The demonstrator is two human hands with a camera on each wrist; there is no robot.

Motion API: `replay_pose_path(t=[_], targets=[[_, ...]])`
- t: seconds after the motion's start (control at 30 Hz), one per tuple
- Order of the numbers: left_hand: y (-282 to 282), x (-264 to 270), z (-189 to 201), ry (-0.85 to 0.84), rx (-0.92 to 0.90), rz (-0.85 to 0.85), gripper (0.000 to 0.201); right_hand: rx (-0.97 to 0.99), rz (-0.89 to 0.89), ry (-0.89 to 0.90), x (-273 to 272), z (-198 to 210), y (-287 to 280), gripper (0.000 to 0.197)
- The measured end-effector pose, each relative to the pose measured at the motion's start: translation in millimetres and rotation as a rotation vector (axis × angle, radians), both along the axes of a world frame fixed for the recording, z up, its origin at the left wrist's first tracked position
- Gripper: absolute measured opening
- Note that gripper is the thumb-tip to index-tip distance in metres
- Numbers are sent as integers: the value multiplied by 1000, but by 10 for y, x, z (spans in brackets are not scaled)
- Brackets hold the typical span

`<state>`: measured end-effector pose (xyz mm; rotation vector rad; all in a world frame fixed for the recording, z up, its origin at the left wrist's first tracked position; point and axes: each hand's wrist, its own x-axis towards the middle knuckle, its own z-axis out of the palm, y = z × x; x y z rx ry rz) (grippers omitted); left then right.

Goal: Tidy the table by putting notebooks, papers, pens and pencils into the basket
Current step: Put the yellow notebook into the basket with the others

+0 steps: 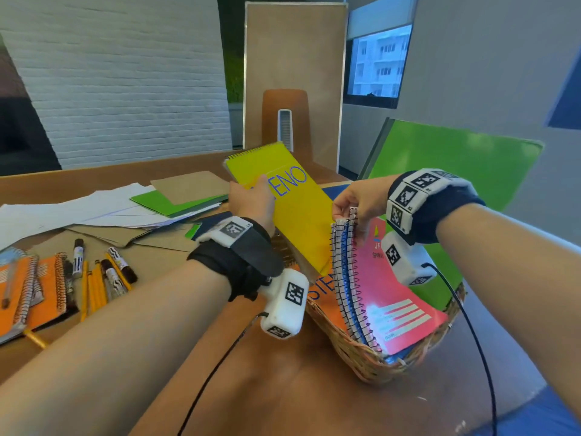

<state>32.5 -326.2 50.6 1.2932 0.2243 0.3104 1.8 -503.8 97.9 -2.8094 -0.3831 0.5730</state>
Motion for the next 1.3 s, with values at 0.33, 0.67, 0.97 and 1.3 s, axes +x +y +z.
replay_pose_path(t=[0.33,0.67,0.97,1.3], targets=[[-357,-226,-480,214,289,-468,64,-17,-33,3,37,90,24,28],[59,-48,-555,76,1077,-401,36,-13,-60,-17,215,-186,192,36],[128,138,-612,-16,1347,-498,20,-45,1,114,404,-347,314,35],[-27,290,-722,-79,1726,-452,26,-62,-77,107,519,-673,337,32]])
